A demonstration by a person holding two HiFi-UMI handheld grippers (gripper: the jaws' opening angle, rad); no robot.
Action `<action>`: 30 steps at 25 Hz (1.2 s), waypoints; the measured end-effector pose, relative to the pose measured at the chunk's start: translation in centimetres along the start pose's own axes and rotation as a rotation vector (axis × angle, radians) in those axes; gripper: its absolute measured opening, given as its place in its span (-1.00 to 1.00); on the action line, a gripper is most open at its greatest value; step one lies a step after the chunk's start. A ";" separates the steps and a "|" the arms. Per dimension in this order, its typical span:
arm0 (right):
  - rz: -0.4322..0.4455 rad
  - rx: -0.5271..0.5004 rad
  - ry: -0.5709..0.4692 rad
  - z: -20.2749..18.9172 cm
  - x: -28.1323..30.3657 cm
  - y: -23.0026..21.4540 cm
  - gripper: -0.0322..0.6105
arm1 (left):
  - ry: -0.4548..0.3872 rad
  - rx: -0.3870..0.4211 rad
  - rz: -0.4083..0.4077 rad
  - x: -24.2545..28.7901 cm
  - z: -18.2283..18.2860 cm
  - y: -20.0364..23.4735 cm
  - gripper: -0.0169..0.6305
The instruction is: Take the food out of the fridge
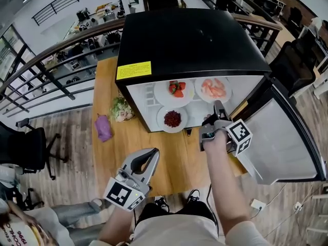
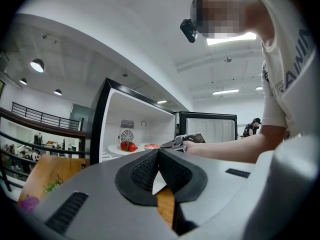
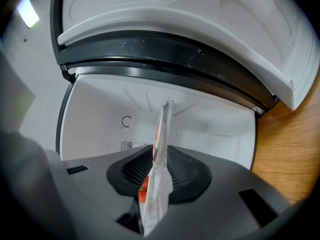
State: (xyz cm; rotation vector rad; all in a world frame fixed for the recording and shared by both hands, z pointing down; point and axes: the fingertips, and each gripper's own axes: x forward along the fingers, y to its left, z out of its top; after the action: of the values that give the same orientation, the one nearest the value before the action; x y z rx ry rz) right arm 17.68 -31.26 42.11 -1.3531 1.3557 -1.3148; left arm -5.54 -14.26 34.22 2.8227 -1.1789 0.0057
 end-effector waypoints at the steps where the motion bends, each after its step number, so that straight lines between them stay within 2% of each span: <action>1: -0.001 0.007 -0.001 0.0 0.1 -0.1 -0.59 | 0.001 0.000 0.001 0.0 0.0 0.1 -0.92; 5: 0.001 0.013 -0.005 0.1 0.4 0.0 -0.60 | 0.003 -0.003 0.006 -0.1 -0.3 0.3 -0.92; 11: -0.014 0.028 -0.014 0.1 0.7 0.4 -0.76 | 0.007 -0.009 0.005 -0.3 -0.5 -0.2 -0.92; 24: 0.003 0.076 -0.008 0.1 0.1 0.9 -0.80 | 0.008 0.004 -0.011 -0.5 -0.5 -0.7 -0.92; 30: 0.033 0.037 -0.003 0.2 -1.1 1.5 -0.80 | 0.000 0.009 -0.019 -0.7 0.0 -1.1 -0.92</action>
State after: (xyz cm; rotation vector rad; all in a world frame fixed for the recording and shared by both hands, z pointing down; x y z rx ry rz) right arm 17.77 -30.32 40.47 -1.3021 1.3391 -1.3091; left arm -5.24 -13.00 34.12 2.8410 -1.1551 0.0103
